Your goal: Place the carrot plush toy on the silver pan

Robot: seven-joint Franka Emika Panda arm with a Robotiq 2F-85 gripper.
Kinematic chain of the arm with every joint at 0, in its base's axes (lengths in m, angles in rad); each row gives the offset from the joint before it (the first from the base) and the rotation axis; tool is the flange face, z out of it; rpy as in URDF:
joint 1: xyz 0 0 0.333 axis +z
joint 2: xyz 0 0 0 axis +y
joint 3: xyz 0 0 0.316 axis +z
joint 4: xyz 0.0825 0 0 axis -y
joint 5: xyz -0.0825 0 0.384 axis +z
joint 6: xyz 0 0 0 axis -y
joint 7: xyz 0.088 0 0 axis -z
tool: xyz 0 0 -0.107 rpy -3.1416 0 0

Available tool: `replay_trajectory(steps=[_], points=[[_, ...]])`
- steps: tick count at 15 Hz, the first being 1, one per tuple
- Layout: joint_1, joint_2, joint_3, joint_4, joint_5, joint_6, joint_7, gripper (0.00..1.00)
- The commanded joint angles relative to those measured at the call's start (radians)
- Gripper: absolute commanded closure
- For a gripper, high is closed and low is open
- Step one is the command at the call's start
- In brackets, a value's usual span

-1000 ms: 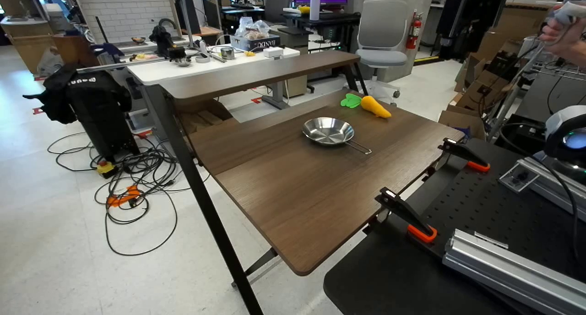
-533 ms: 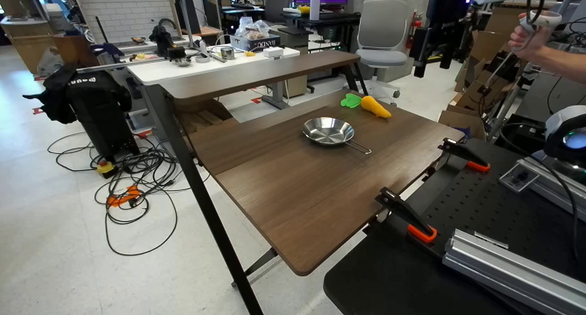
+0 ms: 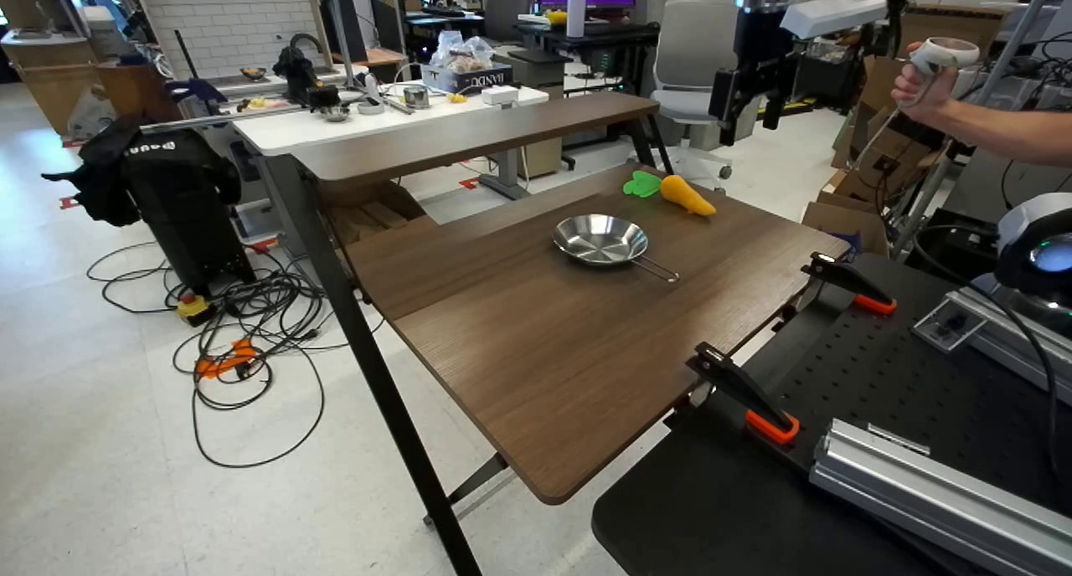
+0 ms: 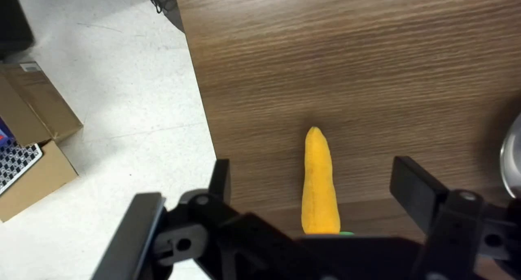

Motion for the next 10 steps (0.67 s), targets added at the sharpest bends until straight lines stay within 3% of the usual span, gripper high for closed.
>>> replay_trajectory(steps=[1,10], points=[[-0.011,0.121,0.004,0.136,0.015,-0.004,-0.032,0.0],[-0.01,0.331,0.022,0.338,0.015,-0.01,-0.039,0.0]])
